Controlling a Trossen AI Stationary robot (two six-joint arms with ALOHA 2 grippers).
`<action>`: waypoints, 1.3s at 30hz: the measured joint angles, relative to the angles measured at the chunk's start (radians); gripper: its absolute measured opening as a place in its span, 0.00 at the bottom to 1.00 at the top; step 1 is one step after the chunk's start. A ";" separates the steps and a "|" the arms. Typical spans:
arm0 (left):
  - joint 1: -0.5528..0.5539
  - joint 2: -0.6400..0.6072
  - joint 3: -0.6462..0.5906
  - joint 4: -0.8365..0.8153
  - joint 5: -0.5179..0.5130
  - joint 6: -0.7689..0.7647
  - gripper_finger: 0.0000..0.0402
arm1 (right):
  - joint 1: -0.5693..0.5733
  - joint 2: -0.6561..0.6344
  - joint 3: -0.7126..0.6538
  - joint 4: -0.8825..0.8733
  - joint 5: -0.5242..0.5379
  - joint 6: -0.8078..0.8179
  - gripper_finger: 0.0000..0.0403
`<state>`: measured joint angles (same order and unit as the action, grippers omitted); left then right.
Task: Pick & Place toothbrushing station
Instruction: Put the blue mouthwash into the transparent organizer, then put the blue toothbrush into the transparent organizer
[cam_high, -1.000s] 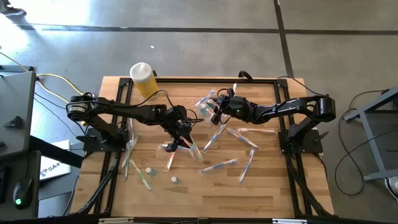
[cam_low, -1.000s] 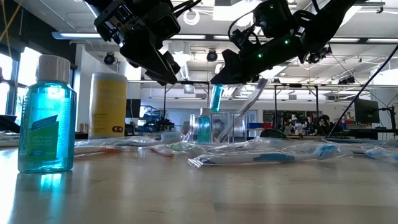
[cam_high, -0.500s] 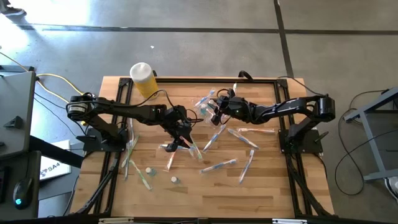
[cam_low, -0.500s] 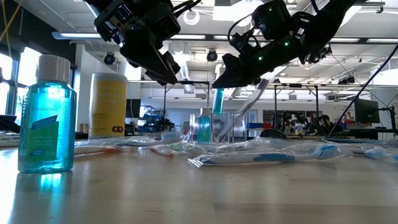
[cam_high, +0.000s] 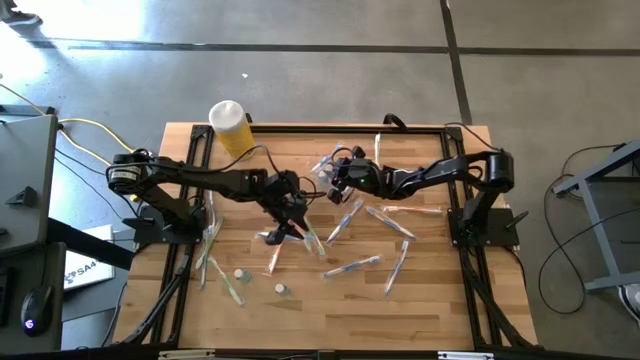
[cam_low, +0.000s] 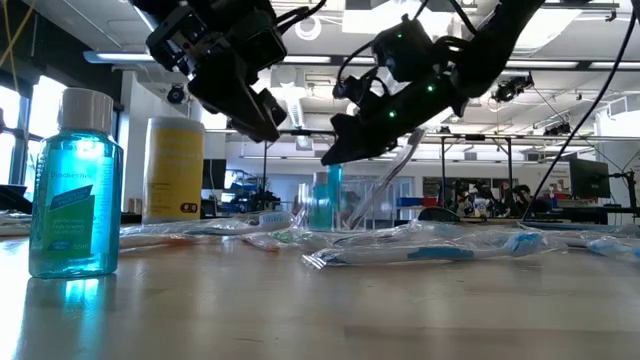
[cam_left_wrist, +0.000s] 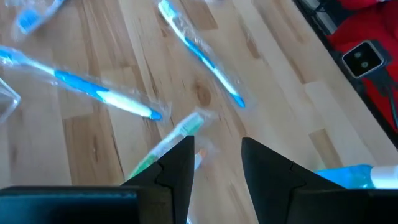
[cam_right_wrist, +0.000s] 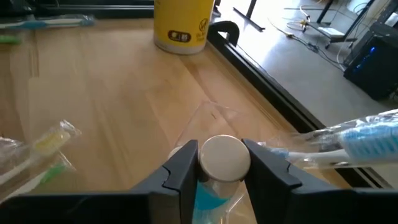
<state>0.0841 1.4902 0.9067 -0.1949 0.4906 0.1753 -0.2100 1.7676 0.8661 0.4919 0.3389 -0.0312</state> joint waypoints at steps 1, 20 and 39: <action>0.000 0.000 -0.009 0.004 0.000 -0.001 0.32 | 0.002 0.000 0.002 0.001 0.000 -0.003 0.28; 0.000 0.000 -0.047 0.044 0.000 -0.005 0.32 | 0.014 -0.073 0.003 0.004 0.004 -0.051 0.42; -0.002 0.000 -0.047 -0.066 -0.042 0.050 0.32 | 0.280 -0.349 0.004 -0.285 -0.003 -0.228 0.41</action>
<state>0.0822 1.4902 0.8600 -0.2612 0.4483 0.2255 0.0704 1.4182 0.8701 0.2071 0.3359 -0.2592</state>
